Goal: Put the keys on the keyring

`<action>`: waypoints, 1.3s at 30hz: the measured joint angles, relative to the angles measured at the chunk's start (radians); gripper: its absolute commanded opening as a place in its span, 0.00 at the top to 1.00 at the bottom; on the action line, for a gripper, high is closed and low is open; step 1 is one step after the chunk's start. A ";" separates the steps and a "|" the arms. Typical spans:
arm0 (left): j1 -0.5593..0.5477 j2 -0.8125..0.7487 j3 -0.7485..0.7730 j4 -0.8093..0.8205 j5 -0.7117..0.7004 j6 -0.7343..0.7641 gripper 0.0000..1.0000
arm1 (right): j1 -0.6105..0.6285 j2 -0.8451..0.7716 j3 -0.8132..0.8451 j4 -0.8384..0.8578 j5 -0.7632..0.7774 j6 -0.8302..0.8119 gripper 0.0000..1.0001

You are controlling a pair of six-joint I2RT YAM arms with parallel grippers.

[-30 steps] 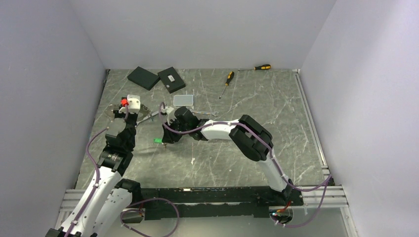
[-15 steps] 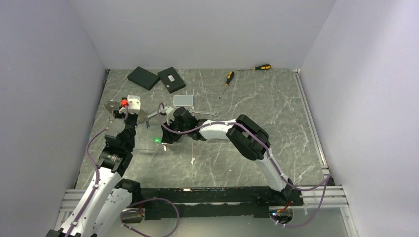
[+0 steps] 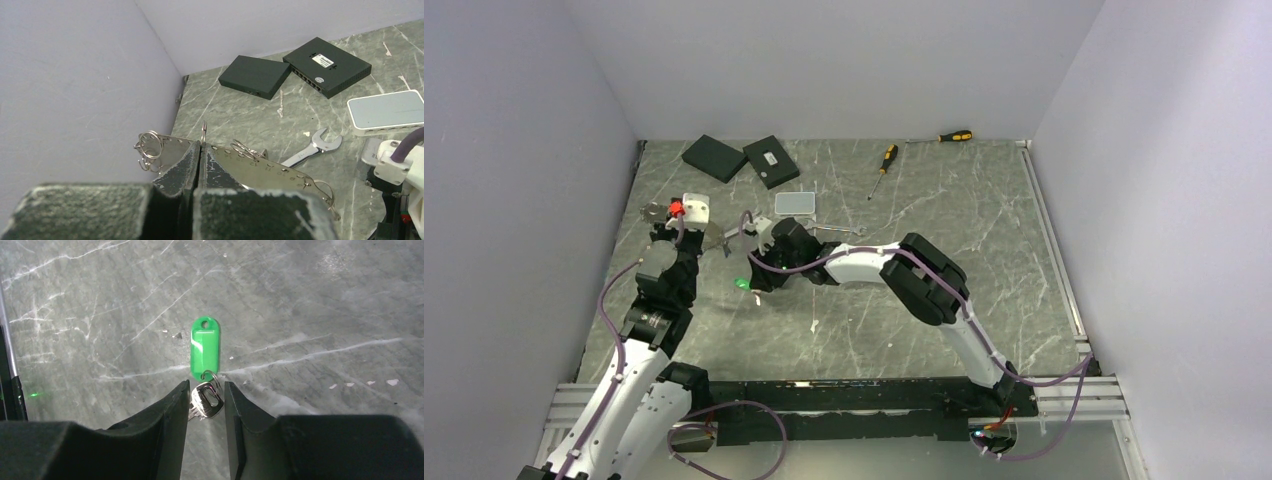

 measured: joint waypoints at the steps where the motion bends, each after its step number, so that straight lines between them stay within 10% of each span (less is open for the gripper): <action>1: 0.000 0.000 0.000 0.000 0.001 0.000 1.00 | 0.003 0.001 0.001 0.000 0.000 -0.002 0.68; 13: 0.000 0.000 -0.008 0.000 0.010 0.000 1.00 | 0.008 0.010 0.007 -0.002 0.000 -0.025 0.95; 28: 0.000 -0.016 -0.021 0.000 0.092 -0.004 1.00 | 0.009 -0.060 -0.087 0.008 -0.030 -0.136 1.00; 39: 0.000 0.026 -0.020 -0.031 0.329 -0.025 1.00 | -0.022 -0.398 -0.280 -0.045 0.062 -0.245 1.00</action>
